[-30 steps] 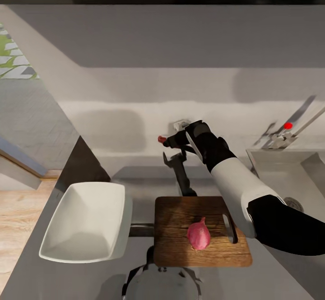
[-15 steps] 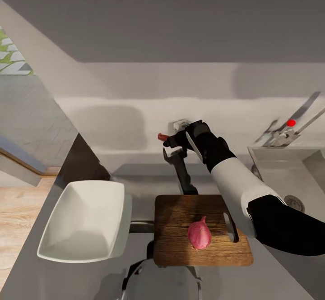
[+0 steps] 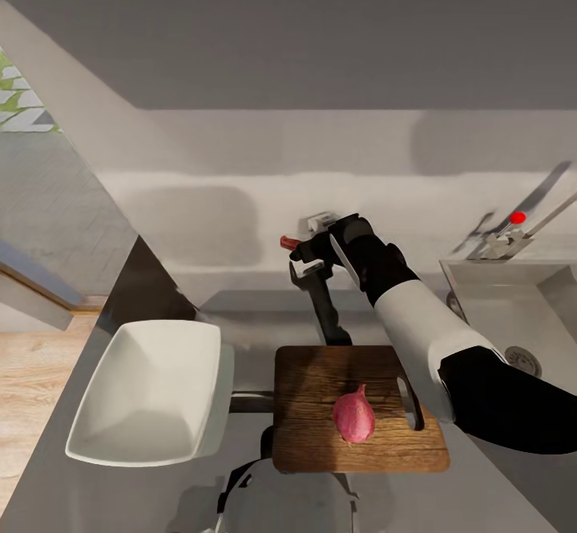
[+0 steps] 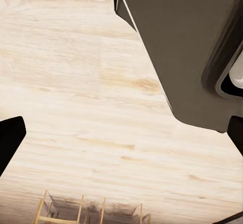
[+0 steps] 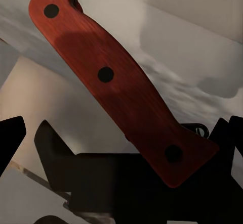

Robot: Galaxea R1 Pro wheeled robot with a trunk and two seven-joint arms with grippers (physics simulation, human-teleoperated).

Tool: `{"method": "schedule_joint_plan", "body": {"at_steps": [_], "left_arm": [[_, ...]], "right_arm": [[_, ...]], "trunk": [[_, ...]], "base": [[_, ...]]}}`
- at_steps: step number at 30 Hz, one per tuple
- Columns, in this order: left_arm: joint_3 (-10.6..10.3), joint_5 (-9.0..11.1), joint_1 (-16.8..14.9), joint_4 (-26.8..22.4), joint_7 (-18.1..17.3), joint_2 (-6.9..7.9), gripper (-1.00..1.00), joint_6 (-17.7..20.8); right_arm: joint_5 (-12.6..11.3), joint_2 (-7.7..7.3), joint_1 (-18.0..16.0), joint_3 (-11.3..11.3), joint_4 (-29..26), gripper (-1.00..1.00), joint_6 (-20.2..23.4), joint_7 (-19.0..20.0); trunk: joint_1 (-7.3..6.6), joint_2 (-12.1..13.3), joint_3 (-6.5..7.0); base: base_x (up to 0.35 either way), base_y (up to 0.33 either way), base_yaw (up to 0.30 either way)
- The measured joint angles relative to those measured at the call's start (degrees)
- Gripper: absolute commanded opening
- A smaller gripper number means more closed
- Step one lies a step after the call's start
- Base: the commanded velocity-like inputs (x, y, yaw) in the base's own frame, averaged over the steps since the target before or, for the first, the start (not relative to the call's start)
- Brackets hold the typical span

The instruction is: In the kitchen, take the Vidalia onion out of the sink, dice it on the chopping board with the paring knife, put the diced onion into the bowl on the countertop, then place both the paring knife and the chopping board into the sink.

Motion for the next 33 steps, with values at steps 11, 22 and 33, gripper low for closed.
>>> {"method": "schedule_joint_plan", "body": {"at_steps": [11,22,33], "left_arm": [[0.0,0.0,0.0,0.0,0.0,-0.03,1.0,0.0],[0.0,0.0,0.0,0.0,0.0,-0.07,1.0,0.0],[0.0,0.0,0.0,0.0,0.0,-0.07,1.0,0.0]], "right_arm": [[0.1,0.0,0.0,0.0,0.0,1.0,0.0,0.0],[0.5,0.0,0.1,0.0,-0.7,1.0,-0.1,0.0],[0.9,0.0,0.1,0.0,-0.7,-1.0,-0.2,0.0]], "trunk": [[0.0,0.0,-0.06],[-0.02,0.0,-0.4],[-0.02,0.0,-0.4]], "base": [[0.0,0.0,0.0],[0.0,0.0,0.0],[0.0,0.0,0.0]]}}
